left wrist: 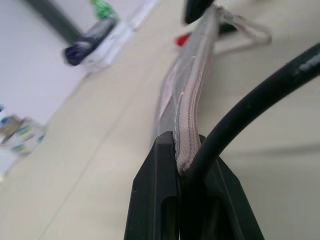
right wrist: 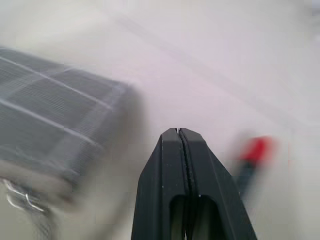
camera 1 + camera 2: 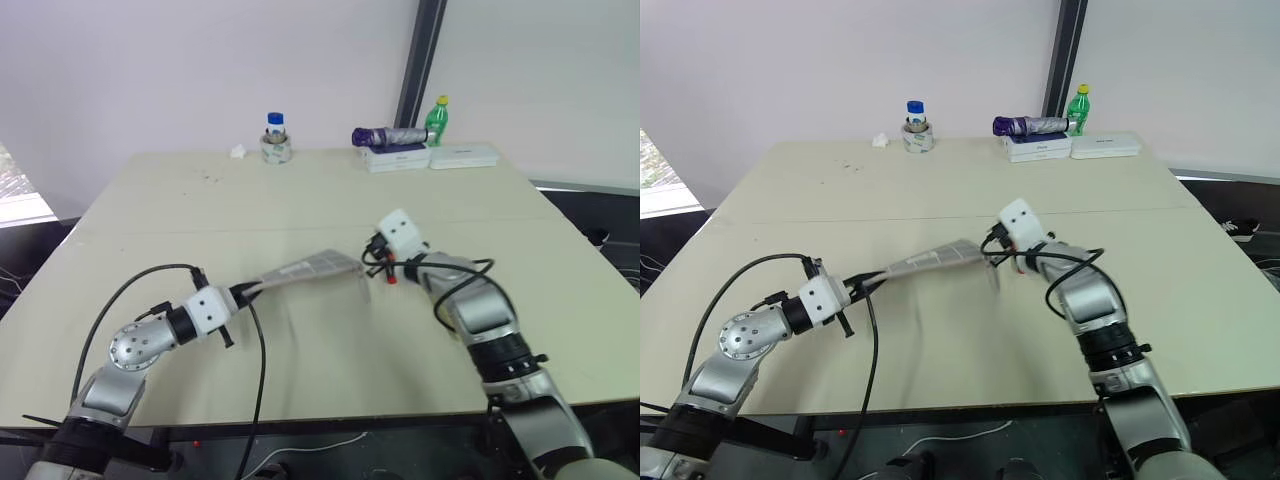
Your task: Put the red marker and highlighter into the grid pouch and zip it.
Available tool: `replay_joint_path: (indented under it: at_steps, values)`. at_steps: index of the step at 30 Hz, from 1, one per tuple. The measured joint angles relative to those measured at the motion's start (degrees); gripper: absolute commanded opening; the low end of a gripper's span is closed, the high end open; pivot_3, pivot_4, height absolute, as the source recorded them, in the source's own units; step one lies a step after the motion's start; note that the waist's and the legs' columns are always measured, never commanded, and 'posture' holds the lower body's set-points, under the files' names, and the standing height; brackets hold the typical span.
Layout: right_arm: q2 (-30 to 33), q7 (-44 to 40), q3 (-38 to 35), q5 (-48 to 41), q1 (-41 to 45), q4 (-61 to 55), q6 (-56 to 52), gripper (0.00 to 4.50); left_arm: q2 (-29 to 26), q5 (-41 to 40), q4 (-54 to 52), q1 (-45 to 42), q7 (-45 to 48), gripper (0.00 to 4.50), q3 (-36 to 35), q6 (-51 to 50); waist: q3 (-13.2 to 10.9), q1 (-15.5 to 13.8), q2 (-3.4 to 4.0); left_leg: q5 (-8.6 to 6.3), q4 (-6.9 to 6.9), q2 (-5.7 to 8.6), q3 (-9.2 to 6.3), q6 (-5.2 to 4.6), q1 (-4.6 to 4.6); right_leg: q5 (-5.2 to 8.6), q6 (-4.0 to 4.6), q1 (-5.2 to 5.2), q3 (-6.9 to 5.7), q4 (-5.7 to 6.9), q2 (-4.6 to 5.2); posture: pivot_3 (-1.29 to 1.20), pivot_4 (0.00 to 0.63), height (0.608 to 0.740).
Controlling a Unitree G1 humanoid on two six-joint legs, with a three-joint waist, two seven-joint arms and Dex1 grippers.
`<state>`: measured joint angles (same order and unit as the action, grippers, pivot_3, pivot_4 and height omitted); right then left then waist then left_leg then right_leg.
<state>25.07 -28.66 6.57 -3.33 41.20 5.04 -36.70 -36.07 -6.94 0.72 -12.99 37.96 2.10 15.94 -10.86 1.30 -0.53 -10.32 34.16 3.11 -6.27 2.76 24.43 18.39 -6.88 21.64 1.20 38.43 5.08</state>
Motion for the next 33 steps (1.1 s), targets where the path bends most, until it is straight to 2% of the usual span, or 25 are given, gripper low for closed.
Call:
replay_joint_path:
  at_steps: [1, 3, 7, 8, 13, 22, 23, 25, 28, 31, 33]
  values:
    - [1.27, -1.34, -0.69, -0.48, -0.2, -1.11, 0.27, 0.89, 1.01, -0.56, -1.79, 0.57, -1.03, 0.0, -0.53, -2.25, 0.0, -0.01, 0.0, 0.0, 0.0, 0.0, 0.0, 0.0, 0.0, 0.0, 0.0, 0.0, 0.0, 0.0, -0.01, 0.0, 0.15, 0.74]
    - [3.7, -4.28, -1.6, -1.93, -1.07, -3.57, 0.71, 1.85, 2.81, -1.21, -5.05, 1.28, -2.98, 0.0, -1.14, -6.41, 0.0, -0.01, 0.0, 0.0, 0.0, 0.0, 0.0, 0.0, -0.01, 0.0, 0.0, -0.02, 0.0, 0.0, -0.02, 0.0, 0.15, 0.74]
    - [5.06, -8.12, -2.81, -4.96, -2.71, -6.41, 0.17, 4.06, 5.54, -1.3, -9.01, 1.68, -5.79, 0.0, -1.3, -11.26, 0.0, 0.05, -0.01, 0.0, 0.02, 0.0, 0.01, 0.0, -0.03, 0.0, 0.01, -0.05, 0.0, 0.0, -0.05, 0.0, 0.15, 0.74]
    - [5.06, -8.52, -3.05, -5.61, -2.81, -6.87, -0.19, 4.47, 5.95, -1.3, -9.59, 1.71, -6.13, 0.0, -1.31, -12.09, 0.0, 0.02, -0.01, 0.0, 0.02, 0.0, 0.01, 0.0, -0.03, 0.0, 0.01, -0.05, 0.0, 0.01, -0.05, 0.0, 0.15, 0.74]
    - [4.47, -9.17, -3.74, -8.18, -2.91, -8.33, -1.68, 4.47, 8.01, -1.29, -12.27, 2.56, -7.64, 0.0, -1.31, -14.7, 0.0, -0.21, -0.01, 0.0, 0.04, 0.0, 0.01, 0.0, -0.03, 0.0, 0.01, -0.08, 0.0, -0.03, -0.03, 0.0, 0.15, 0.74]
    - [-0.23, -4.34, -3.54, -8.06, -1.75, -4.39, -1.75, 4.47, 9.47, -1.14, -14.72, 3.77, -8.11, 0.0, -1.12, -16.36, 0.0, -0.26, -0.01, 0.01, 0.03, 0.01, 0.0, 0.01, -0.03, 0.0, 0.02, -0.08, 0.0, -0.03, -0.03, 0.0, 0.15, 0.74]
    - [-0.7, -3.8, -3.61, -8.08, -1.44, -3.78, -1.74, 3.97, 9.53, -1.13, -14.85, 3.83, -8.11, 0.0, -1.11, -16.6, 0.0, -0.26, -0.01, 0.01, 0.03, 0.01, 0.0, 0.01, -0.03, 0.0, 0.02, -0.08, 0.0, -0.03, -0.03, 0.0, 0.15, 0.74]
    - [-1.58, -3.05, -3.81, -8.13, -1.31, -3.2, -1.67, 3.25, 9.72, -1.11, -14.86, 3.89, -8.11, 0.0, -1.1, -16.72, 0.0, -0.27, -0.01, 0.01, 0.03, 0.01, 0.0, 0.02, -0.03, 0.0, 0.02, -0.08, 0.0, -0.04, -0.03, 0.0, 0.15, 0.74]
    - [-2.22, -2.08, -3.82, -8.13, -0.93, -1.71, -1.57, 1.54, 9.78, -1.1, -14.94, 3.99, -8.1, 0.0, -1.09, -16.78, 0.0, -0.26, -0.01, 0.01, 0.03, 0.02, 0.0, 0.02, -0.03, 0.0, 0.02, -0.08, 0.0, -0.04, -0.03, 0.0, 0.15, 0.74]
    - [-2.78, -1.8, -3.84, -8.2, -0.48, -1.26, -1.5, 0.03, 9.8, -1.05, -15.13, 4.12, -8.1, 0.0, -1.08, -16.97, 0.0, -0.24, -0.01, 0.01, 0.03, 0.02, 0.0, 0.02, -0.03, 0.0, 0.02, -0.07, 0.0, -0.04, -0.03, 0.0, 0.15, 0.74]
    - [-2.9, -2.06, -3.68, -8.21, -0.46, -1.5, -1.54, 0.03, 9.82, -0.99, -15.37, 4.13, -8.12, 0.0, -1.04, -17.4, 0.0, -0.24, -0.01, 0.01, 0.03, 0.02, 0.0, 0.02, -0.03, 0.0, 0.02, -0.07, 0.0, -0.04, -0.03, 0.0, 0.15, 0.74]
